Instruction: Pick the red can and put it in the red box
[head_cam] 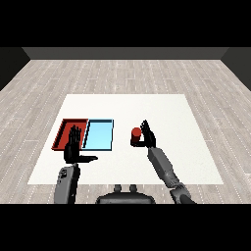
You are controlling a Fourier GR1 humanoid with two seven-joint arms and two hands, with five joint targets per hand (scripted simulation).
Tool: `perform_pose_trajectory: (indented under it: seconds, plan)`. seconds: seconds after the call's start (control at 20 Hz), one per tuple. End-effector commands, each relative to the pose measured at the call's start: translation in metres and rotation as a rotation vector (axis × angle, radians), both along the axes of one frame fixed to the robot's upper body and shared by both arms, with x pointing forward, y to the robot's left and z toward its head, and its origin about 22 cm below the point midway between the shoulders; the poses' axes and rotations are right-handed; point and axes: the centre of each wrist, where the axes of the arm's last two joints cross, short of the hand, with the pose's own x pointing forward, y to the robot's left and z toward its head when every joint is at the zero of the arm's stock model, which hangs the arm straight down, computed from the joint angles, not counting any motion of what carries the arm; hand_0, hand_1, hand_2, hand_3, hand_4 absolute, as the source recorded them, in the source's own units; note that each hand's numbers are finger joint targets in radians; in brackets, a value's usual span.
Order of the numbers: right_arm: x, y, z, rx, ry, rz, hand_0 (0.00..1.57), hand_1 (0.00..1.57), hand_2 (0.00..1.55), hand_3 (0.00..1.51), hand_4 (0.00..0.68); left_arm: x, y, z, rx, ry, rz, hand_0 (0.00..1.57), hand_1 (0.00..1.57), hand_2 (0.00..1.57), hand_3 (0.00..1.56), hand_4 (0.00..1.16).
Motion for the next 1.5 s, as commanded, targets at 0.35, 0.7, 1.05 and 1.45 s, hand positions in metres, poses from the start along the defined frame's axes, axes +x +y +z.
perform_pose_trajectory:
  seconds: [0.35, 0.7, 1.05, 1.45]
  plan:
    - [0.021, 0.005, 0.002, -0.017, 0.041, -0.015, 0.00, 0.00, 0.00, 0.00, 0.000, -0.021, -0.012, 0.012, -0.008, 0.005, -0.001, 0.00, 0.00, 0.00, 0.00, 0.00]
    - [0.017, 0.015, 0.000, -0.036, 0.022, 0.009, 0.00, 0.00, 0.00, 0.00, 0.000, -0.006, -0.005, 0.009, 0.002, 0.003, 0.002, 0.00, 0.00, 0.00, 0.00, 0.00]
    - [0.015, 0.020, 0.010, -0.032, 0.034, 0.019, 0.00, 0.00, 0.00, 0.00, 0.000, 0.006, -0.015, 0.016, -0.013, 0.010, -0.003, 0.00, 0.00, 0.00, 0.00, 0.00]
    - [0.023, 0.022, -0.002, -0.038, 0.058, 0.015, 0.00, 0.00, 0.00, 0.00, 0.000, -0.008, -0.001, -0.005, -0.018, 0.001, 0.027, 0.00, 0.00, 0.00, 0.00, 0.00]
